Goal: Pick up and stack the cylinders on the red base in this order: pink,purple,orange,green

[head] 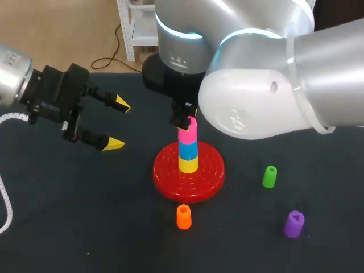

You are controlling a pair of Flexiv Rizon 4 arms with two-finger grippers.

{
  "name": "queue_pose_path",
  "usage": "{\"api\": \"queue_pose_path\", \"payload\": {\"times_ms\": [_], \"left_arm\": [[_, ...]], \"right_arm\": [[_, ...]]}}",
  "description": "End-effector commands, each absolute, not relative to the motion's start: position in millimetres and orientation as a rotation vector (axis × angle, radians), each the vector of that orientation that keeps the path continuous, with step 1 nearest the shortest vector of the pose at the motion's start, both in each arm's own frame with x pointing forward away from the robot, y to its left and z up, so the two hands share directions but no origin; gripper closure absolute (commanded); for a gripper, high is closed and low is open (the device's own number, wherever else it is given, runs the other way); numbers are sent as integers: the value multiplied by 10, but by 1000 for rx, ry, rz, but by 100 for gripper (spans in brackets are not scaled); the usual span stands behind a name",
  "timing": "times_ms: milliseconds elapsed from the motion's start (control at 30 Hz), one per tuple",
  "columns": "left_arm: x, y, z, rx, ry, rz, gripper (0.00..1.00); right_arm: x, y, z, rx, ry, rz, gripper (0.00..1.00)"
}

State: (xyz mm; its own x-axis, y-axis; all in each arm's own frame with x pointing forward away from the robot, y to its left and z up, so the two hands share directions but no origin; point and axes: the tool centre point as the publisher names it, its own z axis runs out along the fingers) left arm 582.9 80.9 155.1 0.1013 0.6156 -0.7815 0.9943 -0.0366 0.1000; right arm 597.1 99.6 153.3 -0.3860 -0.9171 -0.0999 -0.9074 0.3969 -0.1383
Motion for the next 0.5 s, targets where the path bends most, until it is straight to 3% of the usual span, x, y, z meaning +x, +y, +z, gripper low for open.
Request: {"api": "queue_pose_path", "payload": {"times_ms": [33,500], "left_arm": [[5828,819,1538,1725,1580,-738,0],[5828,819,1538,1725,1580,-738,0]], "right_arm": [[5998,998,1519,-1631,2487,-82,100],[5954,991,1518,-1653,2481,-75,100]]}}
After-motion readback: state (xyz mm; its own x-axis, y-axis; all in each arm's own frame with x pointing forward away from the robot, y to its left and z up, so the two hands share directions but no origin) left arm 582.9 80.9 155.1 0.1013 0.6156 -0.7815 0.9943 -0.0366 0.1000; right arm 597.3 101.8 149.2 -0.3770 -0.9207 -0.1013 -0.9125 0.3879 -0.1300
